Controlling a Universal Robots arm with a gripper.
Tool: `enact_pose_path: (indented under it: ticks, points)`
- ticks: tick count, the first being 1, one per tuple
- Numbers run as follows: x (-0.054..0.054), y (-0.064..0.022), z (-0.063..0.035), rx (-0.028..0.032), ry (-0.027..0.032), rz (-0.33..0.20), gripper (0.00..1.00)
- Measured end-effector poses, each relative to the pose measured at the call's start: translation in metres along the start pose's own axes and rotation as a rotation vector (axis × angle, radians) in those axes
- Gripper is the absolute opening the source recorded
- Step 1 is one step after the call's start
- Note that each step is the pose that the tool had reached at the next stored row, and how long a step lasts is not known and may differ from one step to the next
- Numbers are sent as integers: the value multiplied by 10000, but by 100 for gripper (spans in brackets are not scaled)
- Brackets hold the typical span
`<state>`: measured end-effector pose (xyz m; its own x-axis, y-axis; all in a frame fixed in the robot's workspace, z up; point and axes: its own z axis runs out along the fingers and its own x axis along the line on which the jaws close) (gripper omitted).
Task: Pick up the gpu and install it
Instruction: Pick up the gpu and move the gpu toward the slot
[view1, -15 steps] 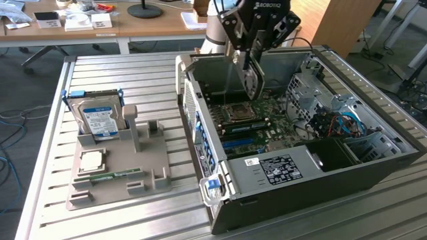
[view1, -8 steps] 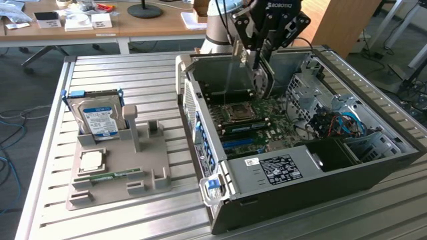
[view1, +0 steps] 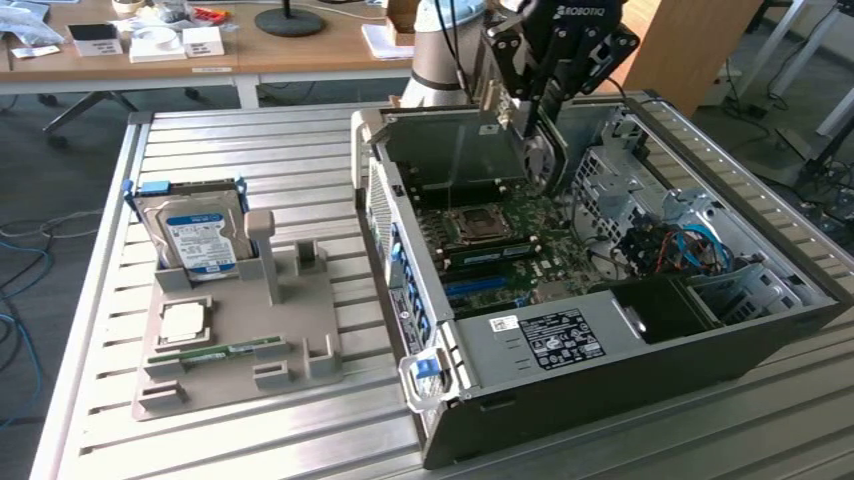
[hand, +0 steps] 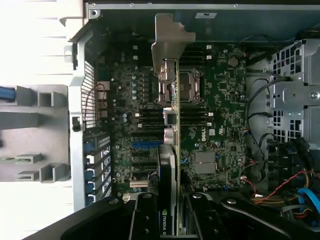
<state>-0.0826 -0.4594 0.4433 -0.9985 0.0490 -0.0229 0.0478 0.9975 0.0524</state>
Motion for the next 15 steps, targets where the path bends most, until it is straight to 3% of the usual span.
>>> enact_pose_path:
  ticks: [9, 15]
  points:
    - [-169, 8, 4, 0, 1, -1, 27]
    - [-172, 8, 4, -1, 1, 0, 27]
